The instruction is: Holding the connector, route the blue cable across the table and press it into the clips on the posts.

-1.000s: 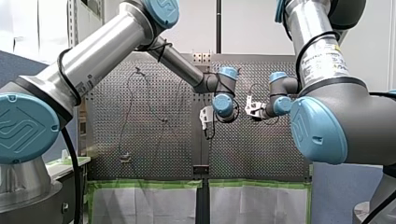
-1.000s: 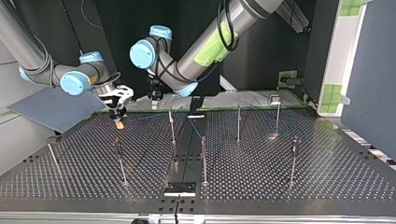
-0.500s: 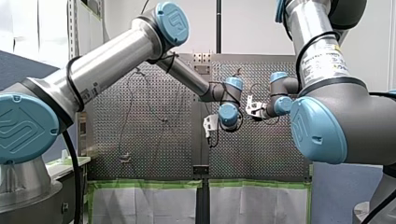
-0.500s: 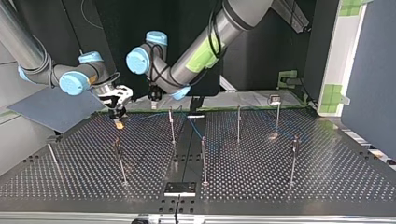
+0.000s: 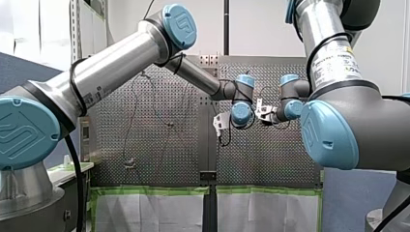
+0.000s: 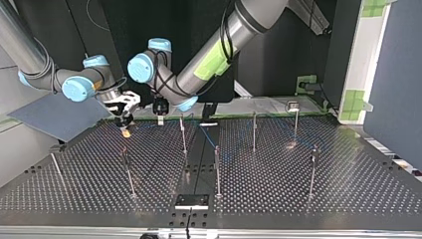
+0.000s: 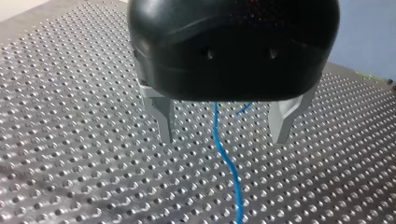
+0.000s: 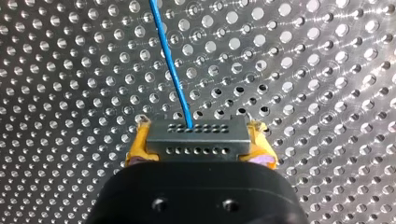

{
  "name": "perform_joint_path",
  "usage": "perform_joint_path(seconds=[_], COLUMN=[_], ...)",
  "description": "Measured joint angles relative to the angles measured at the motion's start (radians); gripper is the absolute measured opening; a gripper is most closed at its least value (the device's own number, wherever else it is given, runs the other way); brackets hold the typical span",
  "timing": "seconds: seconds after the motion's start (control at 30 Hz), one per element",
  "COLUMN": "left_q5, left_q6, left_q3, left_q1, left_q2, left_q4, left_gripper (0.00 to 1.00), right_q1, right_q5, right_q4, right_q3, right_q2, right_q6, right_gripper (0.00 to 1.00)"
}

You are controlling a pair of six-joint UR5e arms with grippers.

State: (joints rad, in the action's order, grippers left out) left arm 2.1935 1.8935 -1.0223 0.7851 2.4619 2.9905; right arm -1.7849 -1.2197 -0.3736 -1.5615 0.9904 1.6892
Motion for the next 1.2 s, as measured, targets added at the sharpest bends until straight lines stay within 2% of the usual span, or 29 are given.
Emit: perform_joint_path(seconds=[0.2,0.37,0.6,1.0,1.03,1.07,1.13,1.17,1.2], left_q5=[-0.008,-0.009,-0.008,-0.009,-0.010,-0.011,-0.014,-0.018,-0.023], left_q6=[-0.001,0.001,0.002,0.002,0.002,0.002,0.002,0.002,0.002], left_q3=[0.017,0.056,0.100,0.107,0.107,0.107,0.107,0.108,0.108], left_q1=[-0.008,-0.013,-0.016,-0.026,-0.027,-0.030,-0.033,-0.035,-0.037], left_q2=[0.044,0.073,0.078,0.079,0.079,0.079,0.079,0.079,0.079], left_q4=[-0.002,-0.002,0.007,0.000,-0.002,-0.005,-0.007,-0.008,-0.009], left_gripper=[1.00,1.00,1.00,1.00,0.95,0.95,0.68,0.68,0.55], right_q1=[0.003,0.003,0.005,0.006,0.006,0.007,0.007,0.007,0.007], right_q5=[0.000,0.002,0.009,0.014,0.017,0.021,0.026,0.028,0.030], right_q4=[-0.001,-0.001,-0.001,-0.002,-0.002,-0.002,-0.002,-0.002,-0.002], right_q3=[0.000,-0.001,0.000,0.000,0.000,0.000,0.000,0.000,0.000], right_q2=[0.000,0.000,0.000,0.000,0.000,0.000,0.000,0.000,0.000], right_q6=[0.002,0.003,0.003,0.006,0.006,0.006,0.007,0.007,0.008], right_gripper=[0.00,0.00,0.00,0.00,0.00,0.00,0.00,0.00,0.00])
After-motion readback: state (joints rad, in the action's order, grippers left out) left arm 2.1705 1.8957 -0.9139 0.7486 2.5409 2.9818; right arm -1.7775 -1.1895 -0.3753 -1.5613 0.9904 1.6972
